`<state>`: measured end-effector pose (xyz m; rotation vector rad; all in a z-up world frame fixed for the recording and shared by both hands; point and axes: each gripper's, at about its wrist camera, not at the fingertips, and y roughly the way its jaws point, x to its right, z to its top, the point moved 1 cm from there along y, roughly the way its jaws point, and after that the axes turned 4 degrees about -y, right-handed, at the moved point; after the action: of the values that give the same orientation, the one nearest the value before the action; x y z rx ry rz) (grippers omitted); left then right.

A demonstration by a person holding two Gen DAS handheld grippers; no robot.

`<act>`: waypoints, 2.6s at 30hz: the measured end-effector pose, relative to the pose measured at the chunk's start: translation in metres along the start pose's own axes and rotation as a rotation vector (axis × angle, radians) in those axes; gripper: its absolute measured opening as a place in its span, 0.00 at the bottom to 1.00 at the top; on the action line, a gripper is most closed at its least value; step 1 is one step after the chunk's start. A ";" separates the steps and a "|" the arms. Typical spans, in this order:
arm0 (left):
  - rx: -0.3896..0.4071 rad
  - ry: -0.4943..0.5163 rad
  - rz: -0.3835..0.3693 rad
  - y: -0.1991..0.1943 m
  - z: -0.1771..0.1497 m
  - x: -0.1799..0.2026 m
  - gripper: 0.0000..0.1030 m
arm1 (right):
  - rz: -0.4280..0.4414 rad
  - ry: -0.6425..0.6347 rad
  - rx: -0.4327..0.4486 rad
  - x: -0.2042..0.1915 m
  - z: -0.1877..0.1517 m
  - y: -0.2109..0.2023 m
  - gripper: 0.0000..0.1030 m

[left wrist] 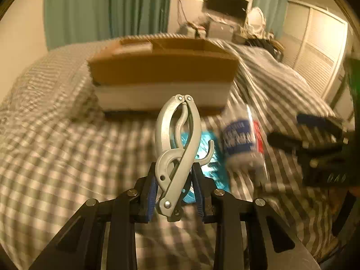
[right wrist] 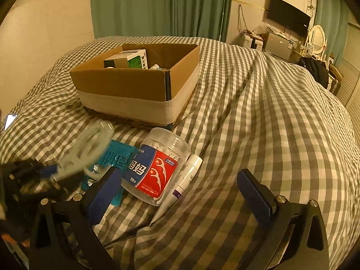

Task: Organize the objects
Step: 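Grasp the teal blister pack with the right gripper while the left gripper holds the clip, then carry the clip and blister pack into the cardboard box and release both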

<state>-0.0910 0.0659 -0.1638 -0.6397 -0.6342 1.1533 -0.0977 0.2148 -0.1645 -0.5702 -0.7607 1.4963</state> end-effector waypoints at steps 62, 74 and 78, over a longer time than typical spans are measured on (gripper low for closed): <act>-0.153 -0.128 0.118 0.064 0.016 -0.078 0.35 | 0.237 -0.106 -0.132 -0.074 0.038 0.045 0.68; 0.017 -0.111 0.049 -0.001 0.034 -0.053 0.32 | 0.250 -0.070 -0.067 -0.054 0.044 0.023 0.68; 0.088 -0.092 0.032 -0.025 0.062 -0.043 0.32 | 0.272 -0.071 -0.016 -0.048 0.057 0.003 0.68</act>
<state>-0.1337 0.0267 -0.1096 -0.5262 -0.6491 1.2387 -0.1383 0.1604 -0.1341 -0.6554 -0.7729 1.7699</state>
